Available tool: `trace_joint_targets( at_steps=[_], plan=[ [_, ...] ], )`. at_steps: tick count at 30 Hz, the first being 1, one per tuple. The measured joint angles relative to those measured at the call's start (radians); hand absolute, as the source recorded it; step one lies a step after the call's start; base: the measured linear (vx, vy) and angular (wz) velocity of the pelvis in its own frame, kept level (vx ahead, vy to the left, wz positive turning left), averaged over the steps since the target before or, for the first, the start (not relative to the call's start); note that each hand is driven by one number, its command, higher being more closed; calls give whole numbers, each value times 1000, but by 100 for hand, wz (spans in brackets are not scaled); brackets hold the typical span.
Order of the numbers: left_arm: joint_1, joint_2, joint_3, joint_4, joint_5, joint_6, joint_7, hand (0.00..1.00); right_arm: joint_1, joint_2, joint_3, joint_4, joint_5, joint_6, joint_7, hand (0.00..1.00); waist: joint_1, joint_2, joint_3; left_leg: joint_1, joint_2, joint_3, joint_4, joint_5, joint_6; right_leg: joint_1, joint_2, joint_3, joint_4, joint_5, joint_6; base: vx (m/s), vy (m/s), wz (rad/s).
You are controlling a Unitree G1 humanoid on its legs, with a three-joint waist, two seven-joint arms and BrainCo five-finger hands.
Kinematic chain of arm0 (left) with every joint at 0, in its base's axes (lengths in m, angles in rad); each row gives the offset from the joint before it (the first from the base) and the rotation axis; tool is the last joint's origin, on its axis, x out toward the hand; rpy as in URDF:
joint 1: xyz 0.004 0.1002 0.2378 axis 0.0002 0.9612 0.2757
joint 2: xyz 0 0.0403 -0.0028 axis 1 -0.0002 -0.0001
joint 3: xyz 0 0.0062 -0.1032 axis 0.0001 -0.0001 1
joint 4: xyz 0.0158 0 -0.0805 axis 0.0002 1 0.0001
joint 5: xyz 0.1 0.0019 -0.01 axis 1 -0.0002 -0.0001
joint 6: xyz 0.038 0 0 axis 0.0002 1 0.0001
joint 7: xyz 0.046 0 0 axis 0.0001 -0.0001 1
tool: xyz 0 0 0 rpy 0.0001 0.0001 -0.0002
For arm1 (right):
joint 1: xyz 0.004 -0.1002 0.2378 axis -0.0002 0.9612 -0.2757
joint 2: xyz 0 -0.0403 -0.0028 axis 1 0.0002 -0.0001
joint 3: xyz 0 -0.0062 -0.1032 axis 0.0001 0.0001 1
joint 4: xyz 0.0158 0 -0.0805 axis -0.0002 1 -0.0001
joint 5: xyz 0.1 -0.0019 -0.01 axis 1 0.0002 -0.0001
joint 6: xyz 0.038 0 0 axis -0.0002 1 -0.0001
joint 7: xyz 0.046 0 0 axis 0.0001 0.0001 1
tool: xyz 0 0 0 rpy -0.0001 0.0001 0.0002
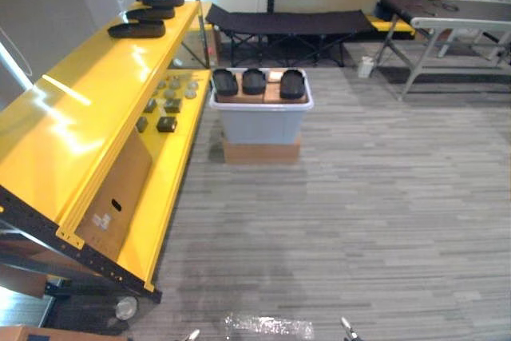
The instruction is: Walk over and take plastic housings, then place them on the shelf
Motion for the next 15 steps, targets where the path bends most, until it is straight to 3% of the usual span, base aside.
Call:
trace_joint_targets(
  at_steps=[4,15],
  plan=[
    [0,-1,-2,2,-1,-4,8,0,-3,-1,1,1,60,7,14,0,-1,2,2,1,0,12,-1,0,0,-1,0,0,-1,-4,5,-31,-8,-8],
    [-17,1,-27,23,1,-13,18,0,-7,-11,42,-1,24,-19,12,0,-13,2,3,-93,-4,-17,-8,18,4,-90,-6,-44,-1,-20,-1,-76,-11,7]
  ],
)
